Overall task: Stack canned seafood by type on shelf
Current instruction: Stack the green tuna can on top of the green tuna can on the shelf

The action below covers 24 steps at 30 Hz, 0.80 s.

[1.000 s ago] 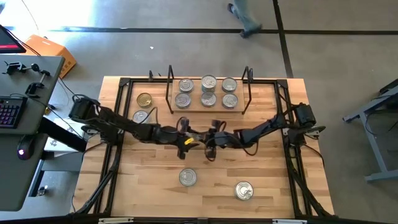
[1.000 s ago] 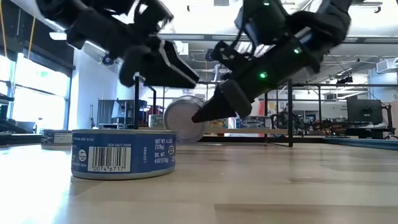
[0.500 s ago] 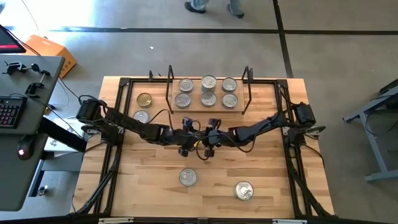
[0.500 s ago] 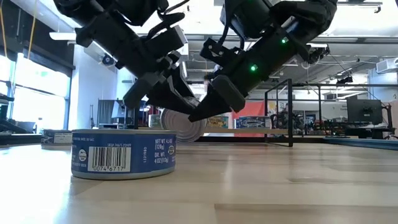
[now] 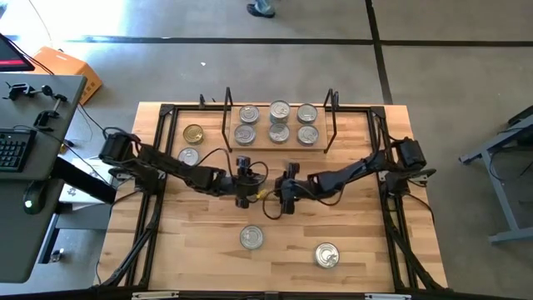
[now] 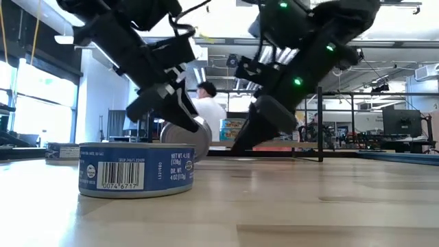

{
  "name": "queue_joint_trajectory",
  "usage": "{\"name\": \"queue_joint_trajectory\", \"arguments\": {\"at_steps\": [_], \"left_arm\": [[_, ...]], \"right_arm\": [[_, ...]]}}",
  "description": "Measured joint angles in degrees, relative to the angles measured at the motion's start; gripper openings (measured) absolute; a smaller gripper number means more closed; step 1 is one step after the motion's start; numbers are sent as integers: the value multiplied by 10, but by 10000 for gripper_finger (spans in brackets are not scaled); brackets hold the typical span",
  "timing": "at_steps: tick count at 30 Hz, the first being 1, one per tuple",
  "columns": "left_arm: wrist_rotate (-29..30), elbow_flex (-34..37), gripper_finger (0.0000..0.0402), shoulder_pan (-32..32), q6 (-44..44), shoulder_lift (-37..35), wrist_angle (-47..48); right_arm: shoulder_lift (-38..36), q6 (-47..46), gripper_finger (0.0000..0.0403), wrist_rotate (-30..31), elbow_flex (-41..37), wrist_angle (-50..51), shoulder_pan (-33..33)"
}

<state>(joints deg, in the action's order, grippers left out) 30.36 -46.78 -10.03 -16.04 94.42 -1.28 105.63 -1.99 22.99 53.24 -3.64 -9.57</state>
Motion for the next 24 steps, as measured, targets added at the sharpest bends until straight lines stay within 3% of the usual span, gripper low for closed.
{"name": "queue_joint_trajectory", "arguments": {"at_steps": [5, 9, 13, 16, 20, 24], "left_arm": [[-15, 36, 122, -8, 25, -24, -83], [-82, 101, 122, -8, 14, -27, -274], [-124, 142, 122, -5, 6, -28, -419], [-141, 152, 122, -4, 5, -28, -476], [-155, 148, 122, -6, 5, -29, -492], [-167, 144, 122, -7, 4, -29, -493]], "right_arm": [[-2, 0, 250, 64, -115, -206, -29], [-3, 1, 251, 67, -196, -390, -40], [-3, 29, 251, 63, -229, -512, -47], [-3, 60, 251, 47, -225, -553, -49], [-3, 100, 252, -27, -188, -552, -48], [-3, 113, 251, -28, -151, -523, -48]]}}
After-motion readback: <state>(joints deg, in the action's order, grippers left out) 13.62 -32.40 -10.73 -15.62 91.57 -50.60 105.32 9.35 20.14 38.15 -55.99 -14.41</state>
